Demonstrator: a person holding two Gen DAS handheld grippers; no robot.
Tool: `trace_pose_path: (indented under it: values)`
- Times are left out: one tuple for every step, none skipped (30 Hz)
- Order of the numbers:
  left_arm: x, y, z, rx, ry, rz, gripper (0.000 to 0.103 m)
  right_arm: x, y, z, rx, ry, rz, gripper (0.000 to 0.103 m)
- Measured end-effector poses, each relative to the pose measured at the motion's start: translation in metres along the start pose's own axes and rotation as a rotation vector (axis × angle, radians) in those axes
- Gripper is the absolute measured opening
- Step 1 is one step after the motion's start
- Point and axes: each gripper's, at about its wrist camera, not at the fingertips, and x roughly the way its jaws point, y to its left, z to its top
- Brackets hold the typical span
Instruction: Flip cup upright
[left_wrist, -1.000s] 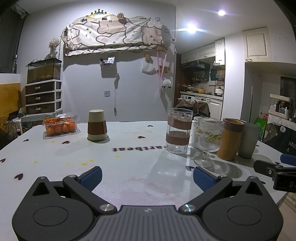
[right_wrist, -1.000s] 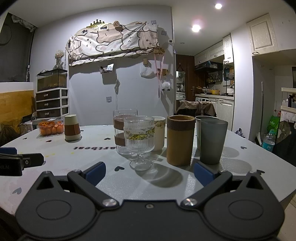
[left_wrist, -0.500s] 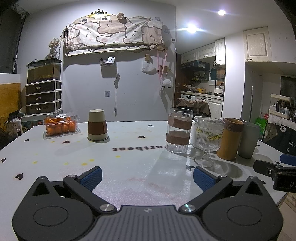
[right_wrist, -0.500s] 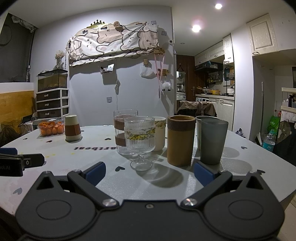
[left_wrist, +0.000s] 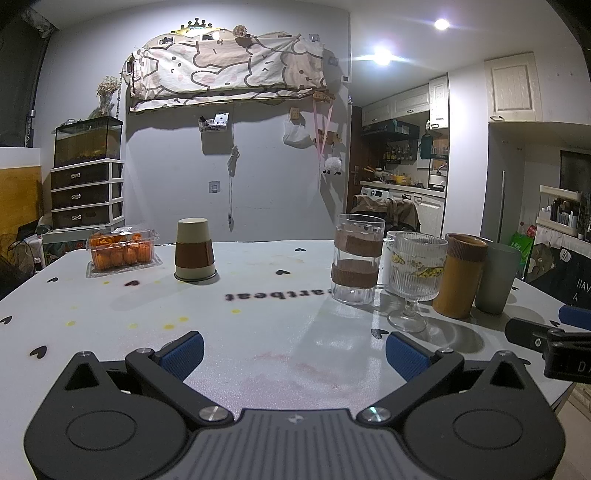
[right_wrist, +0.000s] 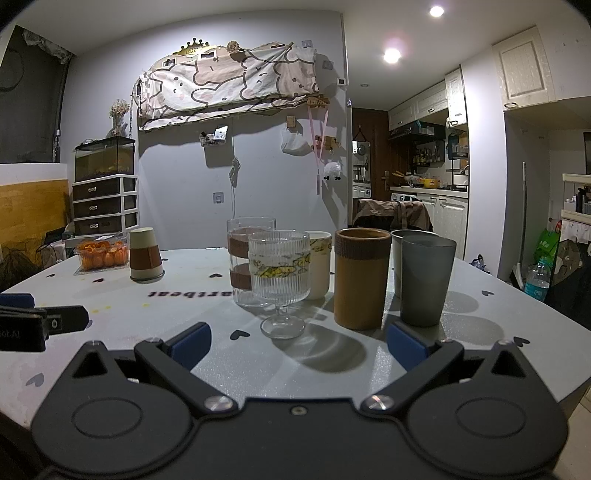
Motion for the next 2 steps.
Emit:
trace_pose_path:
  values:
    - [0.0001, -0.0005, -0.0001, 0.0, 0.0, 0.0, 0.103, -0.0001, 0.0009, 0.0, 0.0, 0.0, 0.0, 0.102]
    - [-0.0003, 0.0006, 0.0001, 0.001, -0.001, 0.0, 0.103, 0.0002, -0.0001, 0.0, 0.001, 0.001, 0.0, 0.102]
